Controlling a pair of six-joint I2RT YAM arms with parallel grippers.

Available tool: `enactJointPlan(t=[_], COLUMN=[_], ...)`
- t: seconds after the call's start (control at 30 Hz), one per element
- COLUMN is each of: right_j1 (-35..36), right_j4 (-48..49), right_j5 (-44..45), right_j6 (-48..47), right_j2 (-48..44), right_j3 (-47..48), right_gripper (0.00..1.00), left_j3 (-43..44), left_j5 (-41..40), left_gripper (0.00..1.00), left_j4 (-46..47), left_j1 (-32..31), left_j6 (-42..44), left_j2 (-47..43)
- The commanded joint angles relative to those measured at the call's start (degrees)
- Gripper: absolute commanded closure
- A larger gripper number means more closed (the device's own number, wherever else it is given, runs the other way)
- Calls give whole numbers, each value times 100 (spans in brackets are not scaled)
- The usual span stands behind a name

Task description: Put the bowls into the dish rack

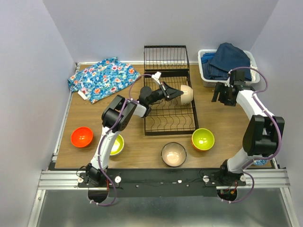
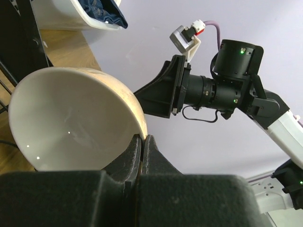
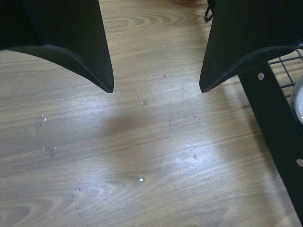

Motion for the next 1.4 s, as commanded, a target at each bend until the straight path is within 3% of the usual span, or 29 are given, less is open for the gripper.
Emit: enactJointPlan(t=[0.0, 0.43, 0.53, 0.63, 1.03, 1.37], right_j1=[106, 457, 475, 484, 607, 598], right_j4=[-9, 88, 105, 123, 220, 237], right_j5=[64, 29, 11, 20, -7, -68], right_j6=[-99, -47, -29, -29, 41, 85], right_j2=[123, 378, 431, 440, 150, 387], right_j3=[207, 330, 400, 479, 75, 295], right_gripper=[19, 19, 19, 19, 19, 19], left_j3=[318, -50, -199, -340, -139, -147], left_j5=[452, 461, 409, 251, -242, -330], left_gripper=[100, 100, 100, 100, 100, 100], left_j4=[336, 583, 267, -619, -1851, -1844], left_j1=[-123, -124, -106, -88, -141, -176], left_j6=[-355, -831, -690, -400, -418, -417], left_j2=[329, 23, -145, -294, -206, -22])
